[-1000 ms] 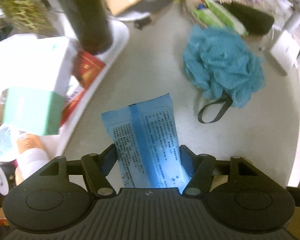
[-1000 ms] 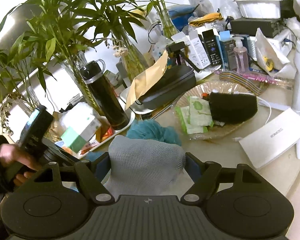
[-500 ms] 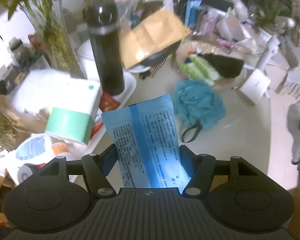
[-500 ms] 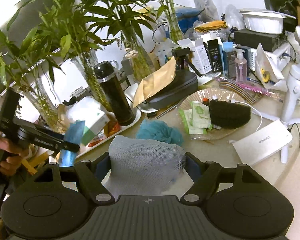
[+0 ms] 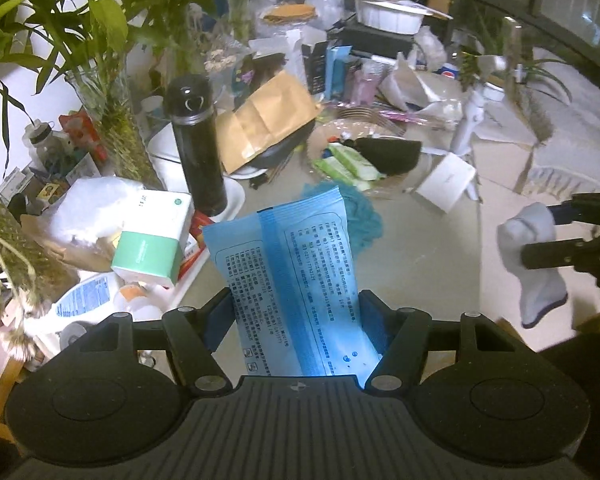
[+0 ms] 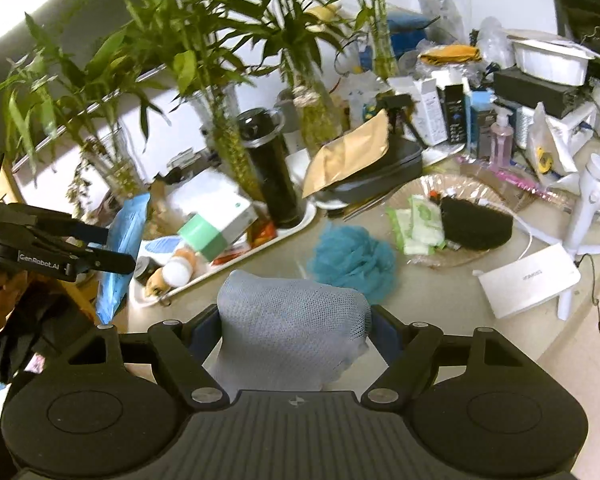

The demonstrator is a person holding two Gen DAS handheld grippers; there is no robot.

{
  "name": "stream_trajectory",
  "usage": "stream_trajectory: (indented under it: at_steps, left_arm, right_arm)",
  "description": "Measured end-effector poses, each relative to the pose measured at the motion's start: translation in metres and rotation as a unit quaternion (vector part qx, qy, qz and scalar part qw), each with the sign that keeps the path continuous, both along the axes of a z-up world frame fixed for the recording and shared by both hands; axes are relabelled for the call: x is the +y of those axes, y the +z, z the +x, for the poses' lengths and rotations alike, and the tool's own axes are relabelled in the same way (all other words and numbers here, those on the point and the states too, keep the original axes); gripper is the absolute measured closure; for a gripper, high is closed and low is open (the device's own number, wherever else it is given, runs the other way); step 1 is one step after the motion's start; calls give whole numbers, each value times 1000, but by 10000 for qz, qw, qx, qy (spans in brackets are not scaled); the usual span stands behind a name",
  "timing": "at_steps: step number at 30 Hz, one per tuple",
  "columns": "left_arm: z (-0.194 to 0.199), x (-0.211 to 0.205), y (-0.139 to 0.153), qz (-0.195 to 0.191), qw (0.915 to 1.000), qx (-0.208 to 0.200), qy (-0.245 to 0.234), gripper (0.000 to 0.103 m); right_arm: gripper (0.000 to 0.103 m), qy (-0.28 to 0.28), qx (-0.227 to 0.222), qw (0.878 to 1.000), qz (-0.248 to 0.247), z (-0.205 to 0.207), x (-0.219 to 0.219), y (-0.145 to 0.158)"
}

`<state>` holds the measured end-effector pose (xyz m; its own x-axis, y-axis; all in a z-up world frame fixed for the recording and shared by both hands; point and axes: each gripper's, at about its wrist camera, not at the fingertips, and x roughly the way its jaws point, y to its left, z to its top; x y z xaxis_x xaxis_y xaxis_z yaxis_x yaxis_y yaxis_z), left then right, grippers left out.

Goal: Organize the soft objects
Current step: 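Carry the blue packet and gray cloth over the box with both tools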

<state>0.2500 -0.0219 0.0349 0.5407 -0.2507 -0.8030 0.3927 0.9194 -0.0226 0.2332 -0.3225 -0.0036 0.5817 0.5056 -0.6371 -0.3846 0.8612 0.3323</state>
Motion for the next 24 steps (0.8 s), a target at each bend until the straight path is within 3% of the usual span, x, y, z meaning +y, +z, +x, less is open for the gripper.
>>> stream_trajectory:
  at_steps: [12,19,24]
  left_arm:
    - [-48,-3,3,-415,9969,658,-127,37]
    - [-61,-11,-19,-764,9857,1500,-42,37]
    - [-64,-20,-33,-1043,9778,1813,-73,35]
  right_arm:
    - [23,445,157,9987,-170,-42,21,23]
    - [23,467,90,9987,-184,-57,18,29]
    - [23,437,62,9989,-177,-64,15,31]
